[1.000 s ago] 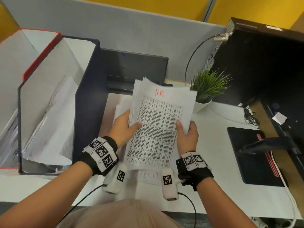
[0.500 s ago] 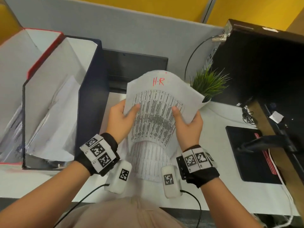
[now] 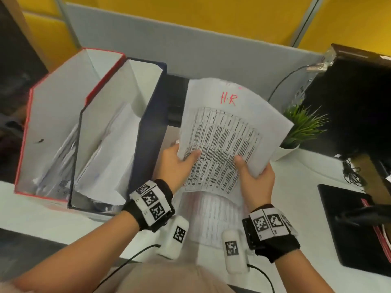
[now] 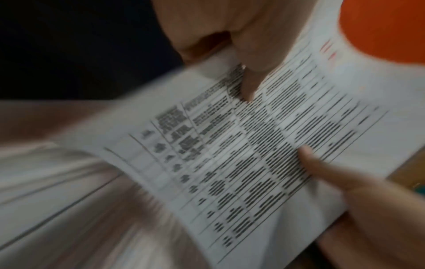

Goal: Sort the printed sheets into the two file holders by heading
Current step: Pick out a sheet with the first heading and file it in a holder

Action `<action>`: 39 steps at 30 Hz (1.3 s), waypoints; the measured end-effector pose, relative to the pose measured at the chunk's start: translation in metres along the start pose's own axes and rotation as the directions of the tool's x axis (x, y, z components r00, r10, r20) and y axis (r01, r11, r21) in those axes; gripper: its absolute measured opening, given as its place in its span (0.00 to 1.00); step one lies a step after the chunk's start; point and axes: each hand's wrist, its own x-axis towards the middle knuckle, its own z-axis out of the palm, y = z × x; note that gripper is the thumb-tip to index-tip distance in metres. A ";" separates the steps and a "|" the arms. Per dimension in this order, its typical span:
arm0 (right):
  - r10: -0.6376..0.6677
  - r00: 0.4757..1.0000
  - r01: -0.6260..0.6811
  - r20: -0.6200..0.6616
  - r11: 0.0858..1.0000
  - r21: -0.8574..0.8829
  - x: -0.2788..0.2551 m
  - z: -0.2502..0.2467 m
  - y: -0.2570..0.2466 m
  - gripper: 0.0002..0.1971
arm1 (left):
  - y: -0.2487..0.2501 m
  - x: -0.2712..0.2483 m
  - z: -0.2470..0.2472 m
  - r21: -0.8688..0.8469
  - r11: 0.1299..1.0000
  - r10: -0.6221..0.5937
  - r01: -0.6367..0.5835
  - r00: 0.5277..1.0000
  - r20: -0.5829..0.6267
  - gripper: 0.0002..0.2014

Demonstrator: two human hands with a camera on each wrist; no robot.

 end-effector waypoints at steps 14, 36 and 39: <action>0.205 0.973 -0.115 0.102 0.822 -0.557 0.002 -0.035 0.052 0.24 | 0.101 0.064 -0.256 0.268 0.943 -0.118 0.197 0.952 -0.282 0.17; 0.446 0.894 -0.301 -0.034 0.544 -0.783 -0.015 -0.062 0.120 0.52 | -0.036 0.098 -0.258 0.894 0.321 -0.243 0.313 0.939 -0.242 0.17; 0.452 0.891 -0.303 -0.030 0.545 -0.781 -0.017 -0.062 0.119 0.51 | -0.042 0.101 -0.255 0.924 0.254 -0.309 0.287 0.929 -0.203 0.18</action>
